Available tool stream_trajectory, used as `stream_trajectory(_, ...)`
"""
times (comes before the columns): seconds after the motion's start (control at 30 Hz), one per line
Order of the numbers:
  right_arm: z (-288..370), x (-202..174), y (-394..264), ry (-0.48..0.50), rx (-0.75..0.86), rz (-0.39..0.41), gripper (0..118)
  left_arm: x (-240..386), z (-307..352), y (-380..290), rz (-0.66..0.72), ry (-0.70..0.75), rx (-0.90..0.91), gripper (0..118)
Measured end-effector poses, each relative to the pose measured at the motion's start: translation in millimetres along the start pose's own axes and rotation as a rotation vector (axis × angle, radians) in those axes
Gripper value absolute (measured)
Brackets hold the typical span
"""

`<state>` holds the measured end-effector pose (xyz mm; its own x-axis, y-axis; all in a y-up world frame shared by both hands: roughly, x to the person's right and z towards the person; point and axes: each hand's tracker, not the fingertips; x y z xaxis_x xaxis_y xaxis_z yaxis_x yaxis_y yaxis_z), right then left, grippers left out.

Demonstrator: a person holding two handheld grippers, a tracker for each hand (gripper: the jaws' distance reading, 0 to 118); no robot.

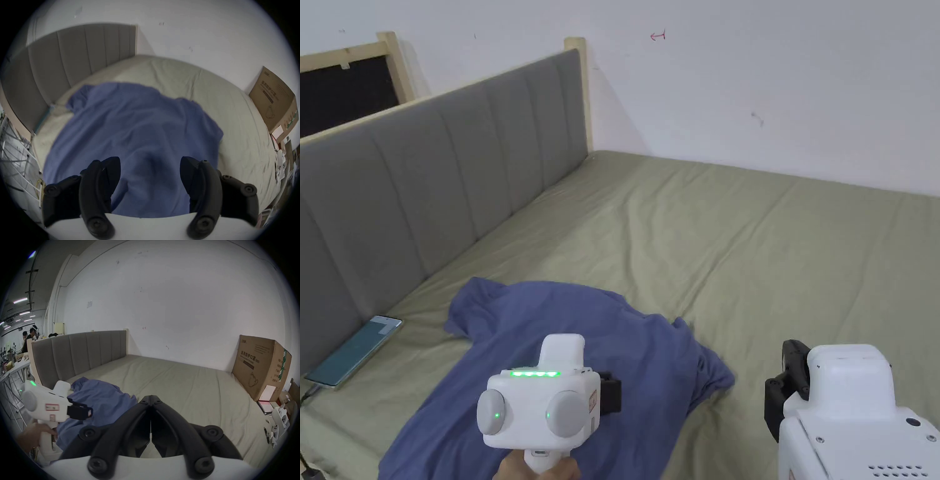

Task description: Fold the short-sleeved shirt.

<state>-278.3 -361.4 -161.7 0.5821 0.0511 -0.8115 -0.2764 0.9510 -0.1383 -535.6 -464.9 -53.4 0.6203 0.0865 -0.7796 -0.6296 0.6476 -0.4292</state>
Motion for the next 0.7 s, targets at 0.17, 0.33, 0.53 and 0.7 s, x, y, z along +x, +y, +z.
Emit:
stream_trajectory(0.17,-21.4,4.7,-10.6,-0.015,-0.059,0.023,0,5.4,-41.3,6.5,-0.005,-0.01,-0.081,101)
stream_trajectory(0.33,-36.0,9.0,-18.5,-0.022,-0.11,0.021,0,17.6,-81.8,17.1,-0.047,0.005,-0.154,93)
stream_trajectory(0.53,-40.7,14.6,-26.6,-0.031,-0.143,0.011,0,13.1,-75.4,17.9,-0.033,0.001,-0.146,1)
stream_trajectory(0.7,-34.7,19.4,-30.7,-0.029,-0.161,-0.023,0,-3.9,-80.9,21.9,0.053,-0.031,-0.178,1)
